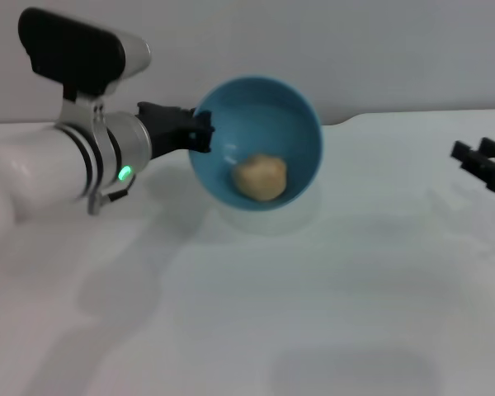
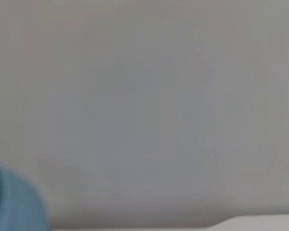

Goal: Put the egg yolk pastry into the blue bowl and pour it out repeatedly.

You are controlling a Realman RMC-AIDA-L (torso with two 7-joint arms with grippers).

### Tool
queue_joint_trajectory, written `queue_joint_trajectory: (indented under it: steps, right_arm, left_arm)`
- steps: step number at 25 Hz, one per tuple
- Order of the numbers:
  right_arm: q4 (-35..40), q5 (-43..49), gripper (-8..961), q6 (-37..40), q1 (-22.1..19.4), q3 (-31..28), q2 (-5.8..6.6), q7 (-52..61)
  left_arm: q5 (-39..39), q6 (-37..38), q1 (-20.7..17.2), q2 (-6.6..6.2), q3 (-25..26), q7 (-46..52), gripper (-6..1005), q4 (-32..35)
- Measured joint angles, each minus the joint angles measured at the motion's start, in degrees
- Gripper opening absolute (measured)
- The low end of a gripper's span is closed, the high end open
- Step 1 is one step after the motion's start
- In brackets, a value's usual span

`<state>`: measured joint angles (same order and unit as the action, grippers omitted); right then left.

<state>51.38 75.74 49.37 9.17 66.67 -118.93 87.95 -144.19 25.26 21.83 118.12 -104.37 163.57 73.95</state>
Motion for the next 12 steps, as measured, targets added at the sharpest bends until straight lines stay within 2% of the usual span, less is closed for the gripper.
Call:
queue_joint_trajectory:
  steps: [2, 3, 5, 6, 7, 8, 10, 12]
  right_arm:
    - [-0.54, -1.44, 496, 0.17, -0.35, -0.97, 0.02, -1.6]
    - [-0.65, -1.71, 496, 0.24, -0.55, -1.46, 0.01, -2.23]
    - [-0.71, -1.82, 496, 0.33, -0.72, -2.2, 0.01, -2.85]
    - [-0.74, -1.82, 496, 0.35, -0.73, -2.39, 0.02, -2.9]
    - [-0.74, -1.83, 496, 0.37, -0.73, -2.51, 0.02, -2.92]
    - [-0.74, -1.84, 496, 0.39, -0.73, -2.52, 0.03, -2.93]
    - [-0.64, -1.85, 495, 0.4, -0.71, -2.57, 0.07, -2.95]
    - [-0.6, -1.87, 495, 0.41, -0.43, -2.62, 0.18, -2.97]
  left_arm:
    - [0.0, -2.53, -0.84, -0.01, -1.34, 0.0, 10, 0.1]
    - [-0.03, -11.04, -3.02, -0.05, -6.0, -0.01, 10, -0.15]
    - [-0.56, -21.07, -4.93, -0.09, -11.88, -0.21, 10, -1.57]
    - [-0.56, -21.07, -4.93, -0.09, -11.88, -0.21, 10, -1.57]
    - [-1.15, -30.93, -5.96, -0.04, -17.0, -0.85, 10, -4.02]
    - [-1.19, -32.73, -6.04, -0.02, -17.76, -1.0, 10, -4.5]
    - [-1.28, -41.87, -6.11, 0.1, -22.54, -1.44, 9, -8.09]
    - [-1.31, -55.36, -5.7, 0.29, -27.68, -1.5, 9, -13.45]
